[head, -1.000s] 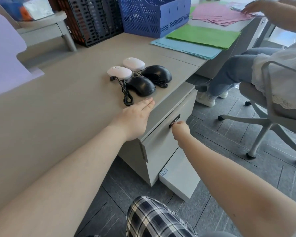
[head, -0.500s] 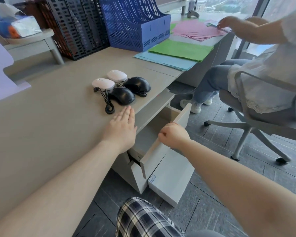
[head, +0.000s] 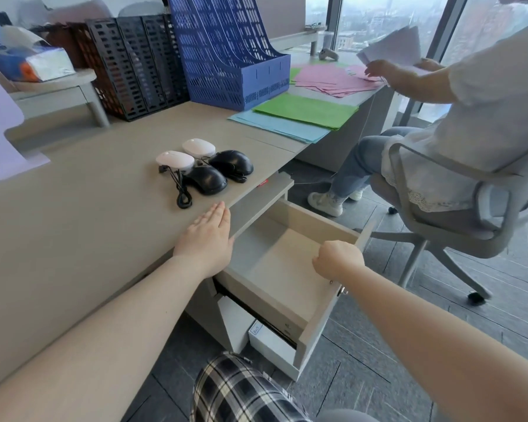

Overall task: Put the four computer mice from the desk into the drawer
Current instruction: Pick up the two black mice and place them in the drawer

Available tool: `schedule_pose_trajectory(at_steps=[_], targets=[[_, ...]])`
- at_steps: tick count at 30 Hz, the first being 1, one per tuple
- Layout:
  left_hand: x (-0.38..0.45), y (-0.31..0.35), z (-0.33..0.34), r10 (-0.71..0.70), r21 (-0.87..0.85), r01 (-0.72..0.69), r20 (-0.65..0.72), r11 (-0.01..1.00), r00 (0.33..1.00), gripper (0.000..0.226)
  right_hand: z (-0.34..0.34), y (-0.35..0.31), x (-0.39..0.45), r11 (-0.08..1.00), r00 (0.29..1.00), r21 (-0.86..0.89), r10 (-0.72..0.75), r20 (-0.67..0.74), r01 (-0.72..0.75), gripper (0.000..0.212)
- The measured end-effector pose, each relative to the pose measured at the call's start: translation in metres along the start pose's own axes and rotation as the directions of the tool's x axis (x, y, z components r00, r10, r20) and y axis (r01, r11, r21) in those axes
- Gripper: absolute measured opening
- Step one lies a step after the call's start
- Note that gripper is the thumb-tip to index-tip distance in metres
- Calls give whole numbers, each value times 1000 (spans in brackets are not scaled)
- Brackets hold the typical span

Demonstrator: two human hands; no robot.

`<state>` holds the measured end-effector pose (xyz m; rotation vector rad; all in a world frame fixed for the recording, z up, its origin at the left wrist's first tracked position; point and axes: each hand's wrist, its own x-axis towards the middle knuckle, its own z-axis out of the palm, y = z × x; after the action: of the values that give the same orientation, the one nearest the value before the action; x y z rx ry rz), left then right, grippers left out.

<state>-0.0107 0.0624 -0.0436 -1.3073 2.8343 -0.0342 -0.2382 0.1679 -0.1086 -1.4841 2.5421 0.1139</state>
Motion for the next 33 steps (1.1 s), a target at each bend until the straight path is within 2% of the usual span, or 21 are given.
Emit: schedule_pose_trajectory(at_steps=[5,9,12,14,15,18,21,25,28,33], targets=[[0,0,-4,-1,-45,1,3,999,1000,59,8,10,-18,990,993,-132,68,93,-56,27],[3,0,-6,-12,-123,7,-48,992,999,53,15,12,-21,993,992,-94,82,92,-74,26],[10,-5,-13,-57,-324,14,-125,946,990,44,14,7,-12,997,996,-71,33,85,-27,22],[15,-9,-19,-144,-487,9,-240,873,960,36,12,0,-4,999,996,-54,1,89,4,25],[18,-11,-22,-201,-515,11,-314,857,928,33,10,-4,0,999,996,-45,-13,84,17,26],[28,-22,-29,-353,-454,129,-453,882,819,37,3,-19,15,999,998,-23,-45,48,46,29],[36,-35,-32,-454,-415,300,-349,859,820,56,-12,-38,28,996,996,46,-71,-46,73,29],[50,-49,-26,-532,-373,449,-157,812,832,80,-43,-70,48,957,945,241,-82,-318,164,26],[60,-56,-20,-527,-360,465,-92,809,845,94,-64,-95,67,926,879,289,-86,-469,244,29],[82,-56,-17,-456,-444,382,-69,811,887,104,-90,-121,96,876,875,408,-32,-484,258,35]])
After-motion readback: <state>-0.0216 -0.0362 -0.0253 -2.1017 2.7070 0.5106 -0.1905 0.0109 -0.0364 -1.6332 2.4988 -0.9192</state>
